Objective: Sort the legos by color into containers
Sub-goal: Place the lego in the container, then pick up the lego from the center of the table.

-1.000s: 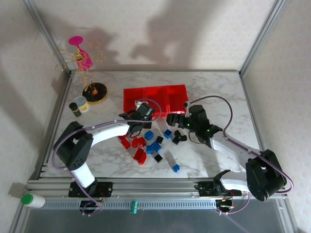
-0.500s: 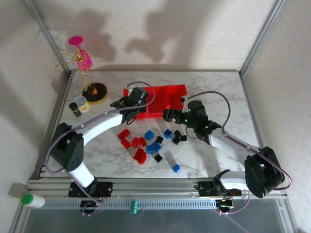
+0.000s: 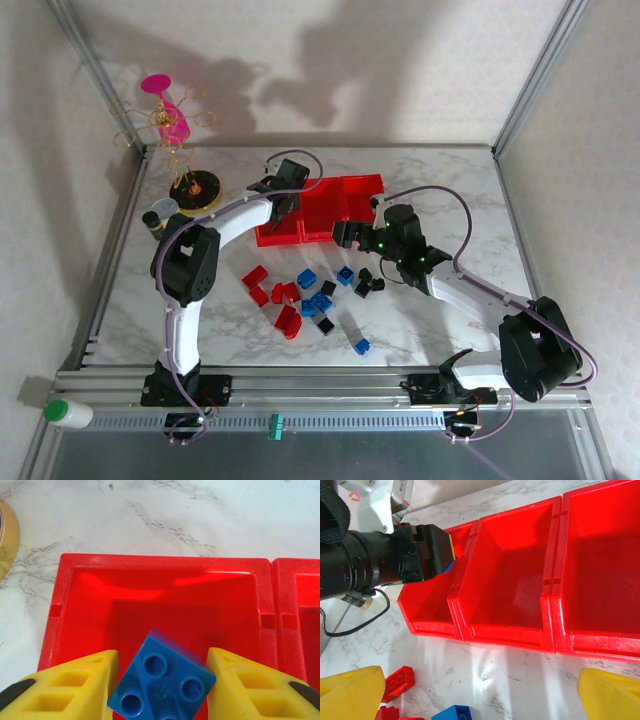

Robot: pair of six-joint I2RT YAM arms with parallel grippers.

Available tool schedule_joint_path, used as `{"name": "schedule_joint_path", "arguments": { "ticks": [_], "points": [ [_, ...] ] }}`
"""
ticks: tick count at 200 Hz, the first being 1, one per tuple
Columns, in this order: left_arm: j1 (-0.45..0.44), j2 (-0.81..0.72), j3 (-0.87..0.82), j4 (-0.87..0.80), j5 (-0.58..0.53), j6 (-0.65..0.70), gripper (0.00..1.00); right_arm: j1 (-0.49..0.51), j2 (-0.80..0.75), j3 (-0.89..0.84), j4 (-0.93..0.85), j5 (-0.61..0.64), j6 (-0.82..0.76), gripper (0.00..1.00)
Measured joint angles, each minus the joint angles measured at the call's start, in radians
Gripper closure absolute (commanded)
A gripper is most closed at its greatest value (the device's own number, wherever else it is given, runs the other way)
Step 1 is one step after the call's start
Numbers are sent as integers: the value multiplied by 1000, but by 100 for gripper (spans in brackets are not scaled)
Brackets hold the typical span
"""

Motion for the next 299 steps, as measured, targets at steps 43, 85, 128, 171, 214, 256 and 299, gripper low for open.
{"name": "schedule_joint_path", "arguments": {
  "ticks": [43, 85, 128, 171, 214, 256, 299],
  "points": [
    [2, 0, 13, 2, 7, 3, 45, 0, 0, 5, -11, 9, -5, 1],
    [2, -31, 7, -9, 50, 3, 44, 0, 0, 16, -21, 19, -7, 1],
    [-29, -243, -128, 8, 113, -7, 43, 0, 0, 16, -53, 20, -7, 1],
    [-122, -425, -300, 42, 163, -49, 37, 0, -22, 11, -114, 19, -7, 1],
    [-208, -493, -448, 40, 200, -100, 33, 0, -82, -29, -150, 11, -7, 1],
    [-298, -510, -519, 40, 223, -154, 25, 0, -114, -84, -162, -31, -7, 1],
    [-356, -431, -526, 37, 225, -185, 24, 1, -154, -165, -153, -46, -6, 1]
  ]
}}
